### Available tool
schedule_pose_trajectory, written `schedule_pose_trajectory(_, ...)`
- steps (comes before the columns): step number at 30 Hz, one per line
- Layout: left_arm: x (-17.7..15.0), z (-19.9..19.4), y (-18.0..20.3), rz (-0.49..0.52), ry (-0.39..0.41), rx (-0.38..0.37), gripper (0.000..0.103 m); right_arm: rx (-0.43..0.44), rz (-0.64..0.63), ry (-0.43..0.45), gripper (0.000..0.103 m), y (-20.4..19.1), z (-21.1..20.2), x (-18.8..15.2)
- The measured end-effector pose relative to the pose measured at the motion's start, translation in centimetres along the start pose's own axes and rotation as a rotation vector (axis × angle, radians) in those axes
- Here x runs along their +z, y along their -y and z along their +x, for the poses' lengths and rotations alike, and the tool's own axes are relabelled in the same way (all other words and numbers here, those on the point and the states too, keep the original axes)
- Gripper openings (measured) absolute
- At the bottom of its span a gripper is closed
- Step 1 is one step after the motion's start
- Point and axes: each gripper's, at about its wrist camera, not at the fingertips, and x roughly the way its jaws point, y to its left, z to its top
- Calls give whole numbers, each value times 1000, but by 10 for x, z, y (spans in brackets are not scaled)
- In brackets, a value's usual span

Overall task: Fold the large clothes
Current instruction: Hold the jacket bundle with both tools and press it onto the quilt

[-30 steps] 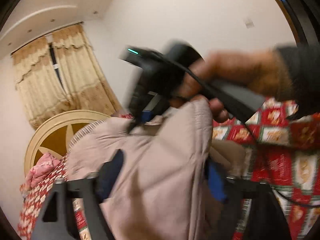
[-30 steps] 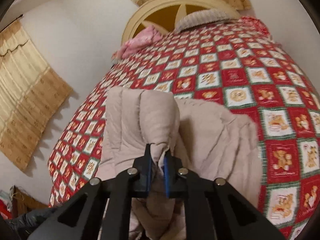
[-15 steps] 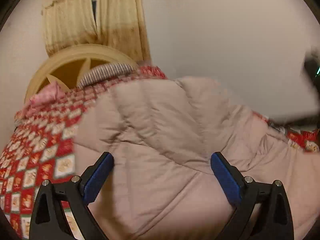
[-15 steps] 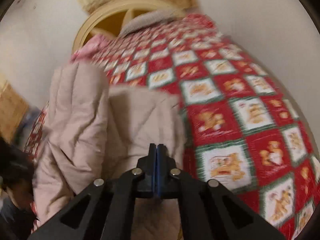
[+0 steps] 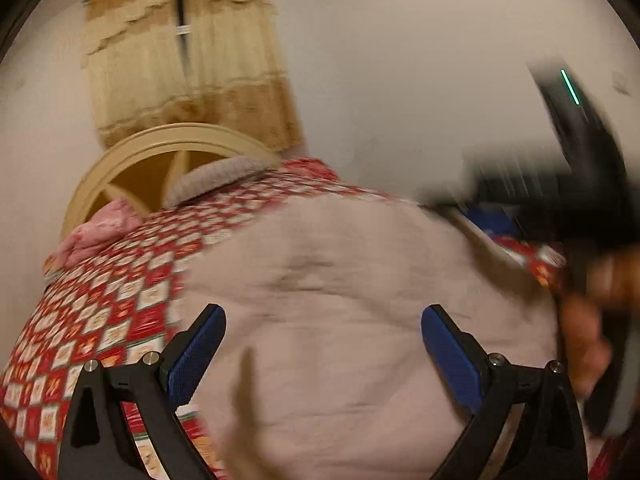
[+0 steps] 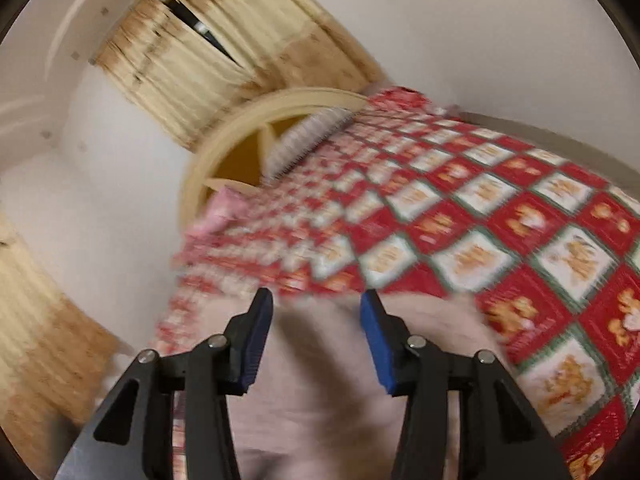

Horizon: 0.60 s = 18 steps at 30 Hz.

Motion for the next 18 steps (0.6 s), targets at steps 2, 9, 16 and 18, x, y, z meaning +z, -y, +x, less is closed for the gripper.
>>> schedule_pose_trajectory(2,13,2,-9,-73,1,30,99,-71,-21,11,50,11,3,-14)
schedule_pose_trajectory(9,33,58,15,-14,-123,107,99,-206,-150,21,52,17,4,-14)
schedule_pose_trajectory(16,-10,111,-11,-144,-260,35,102,-250,-182,-55,61,36,29,-26)
schedule_pose_trajectory(18,-15,115,-10,-145,-267,50,102,-259,-181,-69,63,37,36,-30)
